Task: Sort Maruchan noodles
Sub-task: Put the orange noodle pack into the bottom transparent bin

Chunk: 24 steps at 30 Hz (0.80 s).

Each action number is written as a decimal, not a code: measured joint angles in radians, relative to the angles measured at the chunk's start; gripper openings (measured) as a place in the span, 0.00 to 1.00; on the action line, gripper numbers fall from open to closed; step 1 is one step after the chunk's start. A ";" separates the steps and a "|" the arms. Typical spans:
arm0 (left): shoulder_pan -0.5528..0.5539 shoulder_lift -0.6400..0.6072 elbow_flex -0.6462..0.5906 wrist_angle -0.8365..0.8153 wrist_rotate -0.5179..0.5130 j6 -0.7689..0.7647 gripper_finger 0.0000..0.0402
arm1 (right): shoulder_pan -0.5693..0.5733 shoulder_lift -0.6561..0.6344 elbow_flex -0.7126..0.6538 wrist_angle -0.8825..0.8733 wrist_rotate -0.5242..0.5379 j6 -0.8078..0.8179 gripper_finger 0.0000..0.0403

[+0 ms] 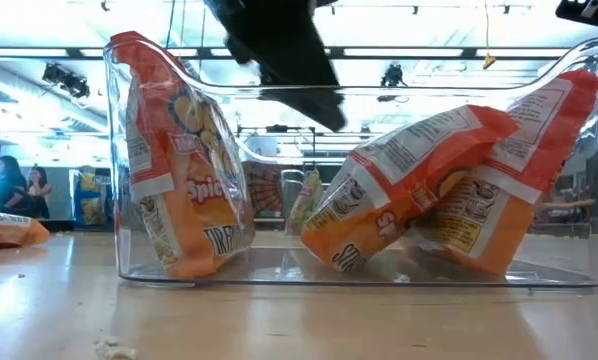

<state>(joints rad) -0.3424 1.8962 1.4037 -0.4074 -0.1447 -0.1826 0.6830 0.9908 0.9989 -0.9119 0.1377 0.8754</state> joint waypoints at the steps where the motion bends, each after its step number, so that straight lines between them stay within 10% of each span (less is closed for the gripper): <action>1: 0.002 -0.001 0.027 -0.063 -0.011 -0.023 0.58 | 0.000 0.007 0.000 -0.001 0.002 -0.007 0.52; 24: 0.027 0.168 0.095 -0.167 0.089 -0.126 0.43 | -0.052 0.348 -0.035 0.014 0.128 -0.154 0.52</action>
<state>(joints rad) -0.3151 2.0643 1.4990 -0.5744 -0.0556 -0.3087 0.6311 1.3388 0.9639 -0.8984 0.2658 0.7214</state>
